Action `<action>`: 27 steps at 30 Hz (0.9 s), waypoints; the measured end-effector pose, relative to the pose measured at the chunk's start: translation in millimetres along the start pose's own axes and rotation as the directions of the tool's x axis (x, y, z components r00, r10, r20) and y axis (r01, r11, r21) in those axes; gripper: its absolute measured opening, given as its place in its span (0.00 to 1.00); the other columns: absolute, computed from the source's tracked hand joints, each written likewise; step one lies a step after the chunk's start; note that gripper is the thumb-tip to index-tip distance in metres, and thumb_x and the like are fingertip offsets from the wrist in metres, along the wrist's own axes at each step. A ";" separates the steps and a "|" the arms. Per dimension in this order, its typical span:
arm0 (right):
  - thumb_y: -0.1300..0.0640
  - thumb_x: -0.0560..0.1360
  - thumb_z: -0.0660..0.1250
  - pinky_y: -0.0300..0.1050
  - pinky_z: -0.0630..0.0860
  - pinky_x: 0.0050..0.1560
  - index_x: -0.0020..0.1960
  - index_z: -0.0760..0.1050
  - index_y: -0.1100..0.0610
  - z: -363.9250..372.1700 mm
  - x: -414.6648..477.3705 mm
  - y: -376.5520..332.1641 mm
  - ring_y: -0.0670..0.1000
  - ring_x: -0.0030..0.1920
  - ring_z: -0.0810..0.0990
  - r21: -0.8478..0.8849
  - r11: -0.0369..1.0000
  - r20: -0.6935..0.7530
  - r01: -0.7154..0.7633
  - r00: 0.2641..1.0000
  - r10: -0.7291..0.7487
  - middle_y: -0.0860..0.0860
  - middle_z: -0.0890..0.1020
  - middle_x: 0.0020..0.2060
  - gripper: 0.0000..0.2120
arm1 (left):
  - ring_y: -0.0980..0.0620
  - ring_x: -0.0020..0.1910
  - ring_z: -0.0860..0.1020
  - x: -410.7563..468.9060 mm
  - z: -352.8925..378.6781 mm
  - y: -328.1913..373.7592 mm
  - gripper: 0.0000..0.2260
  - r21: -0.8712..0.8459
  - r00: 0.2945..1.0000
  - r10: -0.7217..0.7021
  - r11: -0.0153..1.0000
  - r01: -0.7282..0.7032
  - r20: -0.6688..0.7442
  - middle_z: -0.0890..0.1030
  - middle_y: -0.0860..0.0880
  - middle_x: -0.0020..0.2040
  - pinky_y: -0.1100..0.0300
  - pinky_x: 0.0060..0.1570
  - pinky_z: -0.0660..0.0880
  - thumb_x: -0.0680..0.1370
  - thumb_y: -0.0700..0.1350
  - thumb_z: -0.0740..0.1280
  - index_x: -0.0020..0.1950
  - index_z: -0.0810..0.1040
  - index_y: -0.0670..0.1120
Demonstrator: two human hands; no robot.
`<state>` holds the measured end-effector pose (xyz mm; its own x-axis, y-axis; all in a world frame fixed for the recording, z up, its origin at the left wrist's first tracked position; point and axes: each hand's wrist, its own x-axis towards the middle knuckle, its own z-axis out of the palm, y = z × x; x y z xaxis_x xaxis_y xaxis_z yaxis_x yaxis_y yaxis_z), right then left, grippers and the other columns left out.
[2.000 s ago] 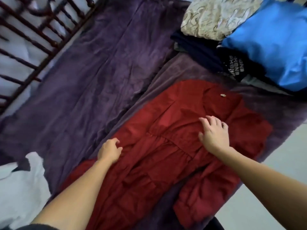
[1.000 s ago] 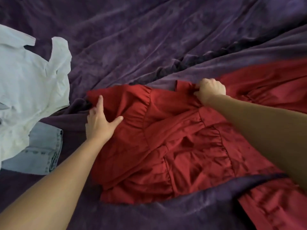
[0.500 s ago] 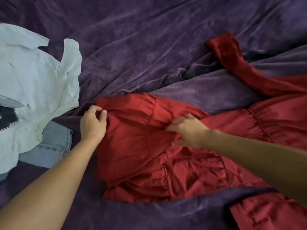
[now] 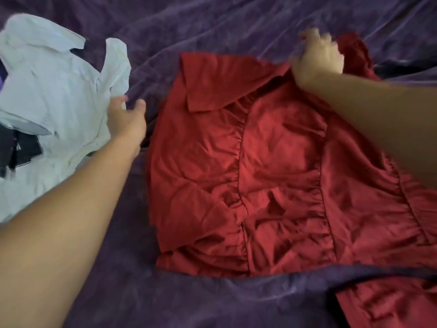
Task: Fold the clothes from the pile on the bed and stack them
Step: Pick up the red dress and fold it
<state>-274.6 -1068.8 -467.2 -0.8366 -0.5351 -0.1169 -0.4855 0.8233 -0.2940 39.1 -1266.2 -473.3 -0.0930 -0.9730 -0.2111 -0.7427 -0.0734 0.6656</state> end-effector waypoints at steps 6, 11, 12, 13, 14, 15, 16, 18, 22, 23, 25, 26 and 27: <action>0.56 0.73 0.67 0.56 0.75 0.44 0.49 0.78 0.58 24.6 -202.5 3.0 0.62 0.48 0.75 0.231 0.863 -0.014 0.449 0.889 -0.458 0.57 0.77 0.47 0.07 | 0.41 0.64 0.73 -109.3 -8.7 -91.9 0.32 0.295 0.942 -0.172 0.952 0.084 0.286 0.75 0.39 0.65 0.51 0.64 0.68 0.73 0.61 0.68 0.69 0.70 0.42; 0.45 0.64 0.72 0.53 0.80 0.42 0.50 0.80 0.53 79.3 -372.8 7.1 0.55 0.48 0.79 0.262 0.755 0.246 0.601 0.715 -0.654 0.51 0.81 0.47 0.18 | 0.44 0.70 0.67 -190.5 -17.1 -138.4 0.43 0.166 0.955 0.006 0.984 -0.058 0.297 0.68 0.41 0.71 0.52 0.68 0.64 0.67 0.68 0.68 0.76 0.59 0.50; 0.40 0.59 0.73 0.55 0.80 0.50 0.57 0.80 0.52 91.6 -394.1 7.4 0.55 0.55 0.79 0.172 0.764 0.371 0.622 0.678 -0.635 0.53 0.81 0.55 0.29 | 0.43 0.70 0.65 -203.0 -18.9 -146.8 0.43 0.167 0.941 0.103 0.972 -0.164 0.322 0.67 0.39 0.71 0.51 0.68 0.64 0.68 0.69 0.67 0.76 0.58 0.51; 0.36 0.54 0.74 0.58 0.78 0.57 0.62 0.78 0.51 102.6 -408.1 7.4 0.57 0.61 0.78 0.078 0.784 0.470 0.615 0.671 -0.573 0.55 0.78 0.62 0.39 | 0.41 0.71 0.64 -212.9 -21.1 -156.5 0.42 0.174 0.911 0.203 0.944 -0.280 0.359 0.65 0.38 0.71 0.50 0.68 0.63 0.68 0.68 0.65 0.77 0.57 0.51; 0.35 0.52 0.75 0.59 0.74 0.61 0.66 0.75 0.50 110.9 -414.2 7.5 0.57 0.65 0.75 0.008 0.812 0.514 0.584 0.694 -0.504 0.57 0.75 0.66 0.45 | 0.40 0.72 0.62 -219.3 -24.4 -166.5 0.42 0.183 0.866 0.293 0.902 -0.391 0.406 0.62 0.36 0.72 0.49 0.69 0.62 0.68 0.67 0.66 0.77 0.56 0.52; 0.35 0.51 0.76 0.60 0.72 0.62 0.67 0.74 0.49 117.4 -415.1 7.2 0.57 0.66 0.75 -0.032 0.837 0.512 0.546 0.728 -0.456 0.57 0.73 0.68 0.46 | 0.40 0.73 0.60 -221.2 -28.6 -177.3 0.43 0.188 0.808 0.370 0.848 -0.495 0.458 0.59 0.36 0.74 0.49 0.69 0.62 0.67 0.65 0.68 0.77 0.56 0.52; 0.38 0.52 0.77 0.60 0.72 0.62 0.67 0.74 0.48 122.4 -414.2 6.5 0.57 0.66 0.75 -0.045 0.857 0.493 0.513 0.758 -0.428 0.56 0.73 0.68 0.44 | 0.39 0.73 0.59 -218.1 -32.9 -187.7 0.43 0.190 0.743 0.436 0.784 -0.590 0.507 0.57 0.36 0.75 0.49 0.69 0.62 0.67 0.62 0.71 0.77 0.57 0.51; 0.45 0.56 0.78 0.60 0.74 0.59 0.60 0.80 0.49 129.6 -413.5 3.3 0.56 0.64 0.77 -0.016 0.881 0.386 0.473 0.816 -0.431 0.53 0.76 0.66 0.32 | 0.36 0.71 0.62 -202.4 -41.0 -204.2 0.42 0.203 0.634 0.509 0.664 -0.720 0.582 0.59 0.35 0.74 0.46 0.68 0.66 0.66 0.48 0.77 0.76 0.61 0.51; 0.57 0.64 0.69 0.50 0.78 0.43 0.47 0.81 0.57 119.7 -426.6 -11.5 0.57 0.45 0.84 0.179 0.960 0.094 0.218 0.967 -0.237 0.54 0.85 0.44 0.11 | 0.37 0.55 0.77 -166.5 -55.9 -195.5 0.33 0.184 0.660 0.488 0.708 -0.682 0.571 0.74 0.38 0.60 0.48 0.57 0.75 0.62 0.25 0.68 0.66 0.76 0.43; 0.60 0.63 0.71 0.48 0.77 0.36 0.46 0.80 0.58 111.0 -431.3 -14.1 0.58 0.37 0.83 0.196 0.971 0.052 0.139 0.987 -0.152 0.55 0.84 0.37 0.12 | 0.38 0.51 0.78 -160.2 -61.3 -189.2 0.29 0.174 0.681 0.469 0.738 -0.652 0.562 0.77 0.40 0.55 0.50 0.55 0.75 0.62 0.25 0.66 0.62 0.79 0.41; 0.60 0.62 0.70 0.45 0.72 0.25 0.46 0.79 0.60 90.2 -446.4 -17.1 0.60 0.28 0.80 0.198 0.977 -0.002 0.076 0.997 -0.077 0.57 0.81 0.29 0.13 | 0.39 0.47 0.79 -153.5 -80.4 -183.9 0.23 0.206 0.690 0.414 0.751 -0.628 0.593 0.78 0.42 0.49 0.52 0.52 0.74 0.64 0.25 0.64 0.56 0.82 0.41; 0.59 0.62 0.68 0.44 0.70 0.23 0.46 0.78 0.59 80.1 -458.3 -17.4 0.60 0.27 0.79 0.191 0.978 -0.008 0.088 0.996 -0.088 0.56 0.80 0.27 0.12 | 0.39 0.47 0.79 -153.9 -92.1 -186.4 0.21 0.238 0.677 0.387 0.731 -0.639 0.626 0.79 0.42 0.49 0.52 0.51 0.74 0.66 0.26 0.63 0.54 0.83 0.41; 0.57 0.63 0.65 0.42 0.68 0.22 0.45 0.77 0.57 71.7 -472.8 -17.2 0.59 0.26 0.78 0.179 0.976 0.004 0.126 0.992 -0.129 0.54 0.79 0.26 0.11 | 0.39 0.48 0.78 -156.6 -104.1 -191.6 0.20 0.267 0.662 0.367 0.707 -0.655 0.654 0.79 0.43 0.49 0.50 0.50 0.75 0.67 0.26 0.63 0.54 0.83 0.41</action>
<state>147.4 -843.6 -474.9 -0.7662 -0.6373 -0.0820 -0.5334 0.7021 -0.4718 265.0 -1122.6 -493.3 -0.7673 -0.5282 -0.3637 -0.6412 0.6438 0.4176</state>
